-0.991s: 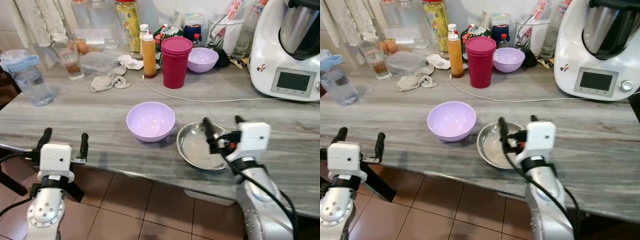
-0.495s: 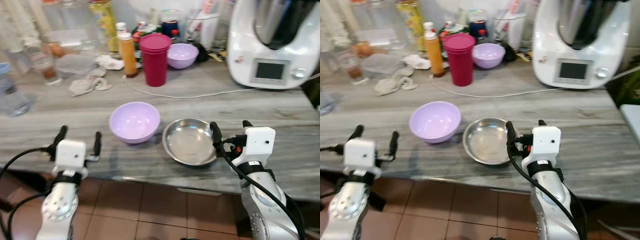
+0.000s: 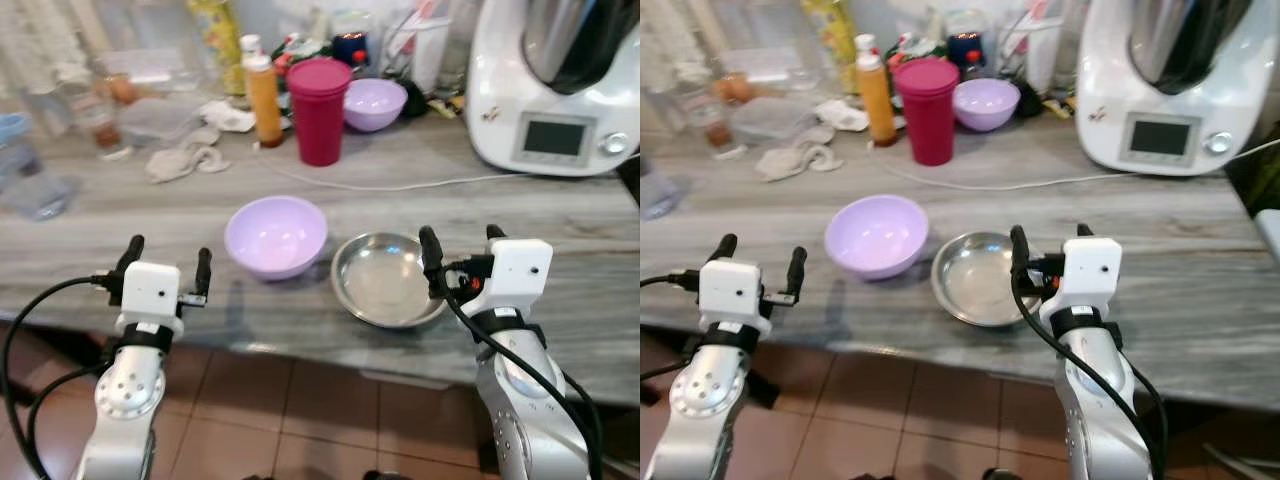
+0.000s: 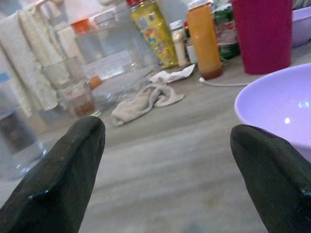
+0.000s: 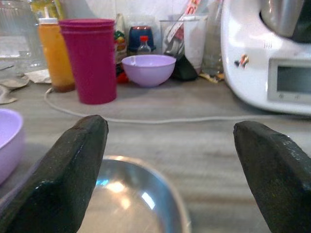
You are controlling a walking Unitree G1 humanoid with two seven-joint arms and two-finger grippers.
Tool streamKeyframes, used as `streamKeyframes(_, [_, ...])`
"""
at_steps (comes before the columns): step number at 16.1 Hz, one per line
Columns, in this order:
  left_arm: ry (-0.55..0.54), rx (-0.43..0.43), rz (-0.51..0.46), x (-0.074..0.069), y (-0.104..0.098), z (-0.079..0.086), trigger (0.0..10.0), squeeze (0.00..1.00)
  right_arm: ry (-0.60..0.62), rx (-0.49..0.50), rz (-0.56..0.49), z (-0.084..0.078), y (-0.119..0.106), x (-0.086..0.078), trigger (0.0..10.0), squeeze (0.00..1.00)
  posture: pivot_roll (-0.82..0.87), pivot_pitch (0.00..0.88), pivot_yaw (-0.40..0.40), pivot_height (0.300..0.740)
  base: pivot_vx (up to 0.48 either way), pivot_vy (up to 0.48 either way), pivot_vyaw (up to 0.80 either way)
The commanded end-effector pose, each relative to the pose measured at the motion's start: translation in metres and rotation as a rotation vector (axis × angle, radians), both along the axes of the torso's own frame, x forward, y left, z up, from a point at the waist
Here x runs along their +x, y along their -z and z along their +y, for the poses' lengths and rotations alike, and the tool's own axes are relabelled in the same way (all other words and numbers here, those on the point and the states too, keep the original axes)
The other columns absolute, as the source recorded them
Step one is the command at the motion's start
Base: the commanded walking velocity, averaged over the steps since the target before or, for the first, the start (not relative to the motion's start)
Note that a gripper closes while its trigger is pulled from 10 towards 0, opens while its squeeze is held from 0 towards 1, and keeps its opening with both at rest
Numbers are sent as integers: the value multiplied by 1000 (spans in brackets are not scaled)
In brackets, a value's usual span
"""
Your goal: Setting the table
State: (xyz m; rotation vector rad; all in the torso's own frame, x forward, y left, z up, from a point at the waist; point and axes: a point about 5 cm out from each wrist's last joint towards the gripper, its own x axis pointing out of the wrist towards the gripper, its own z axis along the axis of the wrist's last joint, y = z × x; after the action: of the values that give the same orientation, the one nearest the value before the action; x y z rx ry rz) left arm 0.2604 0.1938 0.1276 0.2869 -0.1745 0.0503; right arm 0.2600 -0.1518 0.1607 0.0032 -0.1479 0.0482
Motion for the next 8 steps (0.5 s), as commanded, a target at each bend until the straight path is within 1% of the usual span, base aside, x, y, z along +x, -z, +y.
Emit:
streamKeyframes(1, [-24, -16, 19, 1, 4, 2, 10000, 0, 5, 3, 16, -1, 6, -2, 10000, 0, -205, 60, 67, 740, -326, 0, 0])
streamKeyframes(2, [-32, -35, 22, 2, 4, 2, 10000, 0, 5, 3, 22, -1, 9, -3, 10000, 0, -205, 61, 71, 740, -326, 0, 0])
streamKeyframes(3, [-33, -35, 25, 2, 5, 1, 10000, 0, 8, 3, 27, -2, 10, -4, 10000, 0, -203, 60, 70, 740, -322, 0, 0])
streamKeyframes(5, [-39, -45, 33, 2, 6, 3, 10000, 0, 34, 32, 50, -7, 16, -9, 10000, 0, -202, 62, 72, 740, -324, 0, 0])
streamKeyframes(6, [-45, -51, 43, 0, 9, 5, 10000, 0, 42, 25, 64, -12, 21, -15, 10000, 0, -200, 64, 74, 740, -326, 0, 0])
streamKeyframes(8, [-52, -68, 50, 0, 10, 5, 10000, 0, 49, 25, 70, -14, 23, -14, 10000, 0, -204, 68, 77, 740, -328, 0, 0])
